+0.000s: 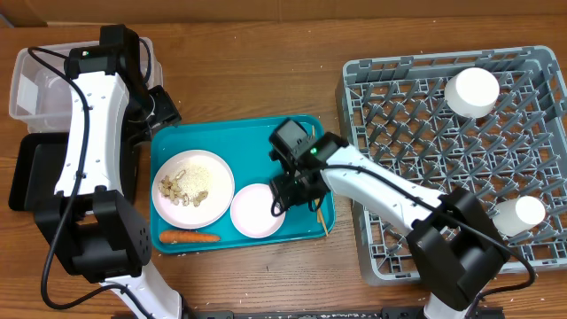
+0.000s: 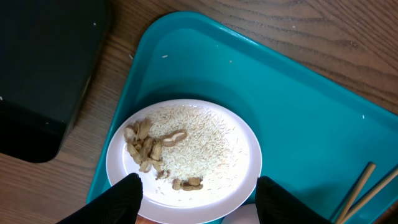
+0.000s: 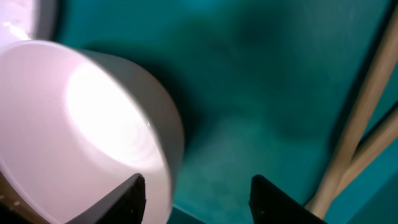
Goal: Sort waste into correct bins and load items into the dishwasher
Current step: 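Grasp the second white bowl on the tray with the right gripper, then place the second bowl into the dish rack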
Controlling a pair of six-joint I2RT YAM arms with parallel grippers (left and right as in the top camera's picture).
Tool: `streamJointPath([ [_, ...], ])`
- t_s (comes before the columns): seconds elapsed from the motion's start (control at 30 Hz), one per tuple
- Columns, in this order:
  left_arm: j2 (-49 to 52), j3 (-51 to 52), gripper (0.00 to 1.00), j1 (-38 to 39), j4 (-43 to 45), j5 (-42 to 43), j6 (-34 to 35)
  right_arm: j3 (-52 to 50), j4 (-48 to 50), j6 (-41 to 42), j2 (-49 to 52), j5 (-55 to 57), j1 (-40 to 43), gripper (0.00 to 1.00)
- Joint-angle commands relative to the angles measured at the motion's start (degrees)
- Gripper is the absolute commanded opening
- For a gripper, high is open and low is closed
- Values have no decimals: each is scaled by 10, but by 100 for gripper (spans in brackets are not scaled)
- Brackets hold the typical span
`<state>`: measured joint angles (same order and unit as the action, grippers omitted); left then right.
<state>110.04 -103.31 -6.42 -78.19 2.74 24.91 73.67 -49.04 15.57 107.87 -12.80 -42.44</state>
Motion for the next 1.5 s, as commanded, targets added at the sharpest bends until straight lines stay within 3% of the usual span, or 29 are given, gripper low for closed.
streamJointPath([
  [0.0, -22, -3, 61, 1, 0, -2, -9, -32, 22, 12, 0, 12, -7, 44],
  [0.13, -22, -3, 61, 1, 0, -2, -9, -28, 27, 12, -1, 13, -5, 15],
  [0.23, -22, -3, 61, 1, 0, -2, -9, 3, 12, 12, -3, 34, 3, 4],
  [0.33, -22, -3, 61, 1, 0, -2, -9, 70, -40, 12, -13, 103, 20, 4],
  [0.57, -22, -3, 61, 1, -2, -2, -9, 280, -181, 12, -64, 419, 99, 4],
  [0.73, -22, -3, 61, 1, -2, -2, -9, 295, -202, 72, -95, 625, 185, 4],
  [0.93, -22, -3, 61, 1, 4, -2, -9, 238, -309, 256, -94, 855, 320, 4],
  [1.17, -22, -3, 61, 1, 4, -2, -9, 116, -285, 286, -94, 869, 387, 4],
  [1.47, -22, -3, 61, 1, 4, -2, -9, -43, -200, 286, -94, 795, 357, 4],
])
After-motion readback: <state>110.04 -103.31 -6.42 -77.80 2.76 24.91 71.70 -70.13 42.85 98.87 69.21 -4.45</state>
